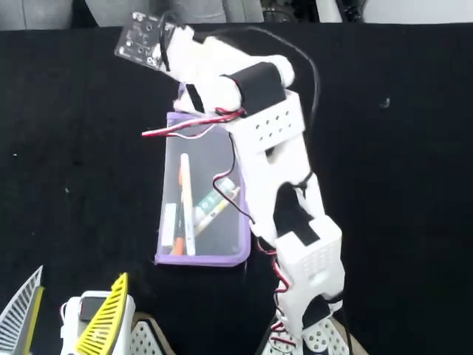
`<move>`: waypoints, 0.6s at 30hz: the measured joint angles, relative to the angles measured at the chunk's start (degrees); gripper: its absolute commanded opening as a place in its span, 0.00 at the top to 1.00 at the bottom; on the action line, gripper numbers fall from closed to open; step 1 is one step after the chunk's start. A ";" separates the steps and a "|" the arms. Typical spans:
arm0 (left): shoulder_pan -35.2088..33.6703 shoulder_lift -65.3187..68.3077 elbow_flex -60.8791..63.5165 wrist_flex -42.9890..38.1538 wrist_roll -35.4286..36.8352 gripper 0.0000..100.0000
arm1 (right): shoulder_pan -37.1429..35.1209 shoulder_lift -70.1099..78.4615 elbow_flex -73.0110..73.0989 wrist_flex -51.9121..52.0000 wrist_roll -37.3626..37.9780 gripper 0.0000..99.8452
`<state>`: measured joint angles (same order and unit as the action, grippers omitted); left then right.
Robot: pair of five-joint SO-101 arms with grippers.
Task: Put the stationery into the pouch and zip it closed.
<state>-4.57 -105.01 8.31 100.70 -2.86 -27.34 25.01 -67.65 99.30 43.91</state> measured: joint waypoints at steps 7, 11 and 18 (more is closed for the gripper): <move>0.00 0.00 -0.09 0.00 0.00 0.68 | -1.32 1.76 13.98 0.35 0.97 0.69; 0.00 0.00 -0.09 0.00 0.00 0.68 | -5.98 1.85 24.26 0.35 2.55 0.69; 0.00 0.00 -0.09 0.00 0.00 0.68 | -8.26 1.41 27.52 0.35 2.81 0.70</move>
<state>-4.57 -105.01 8.22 100.70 -2.86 -35.60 26.42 -40.13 99.65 46.73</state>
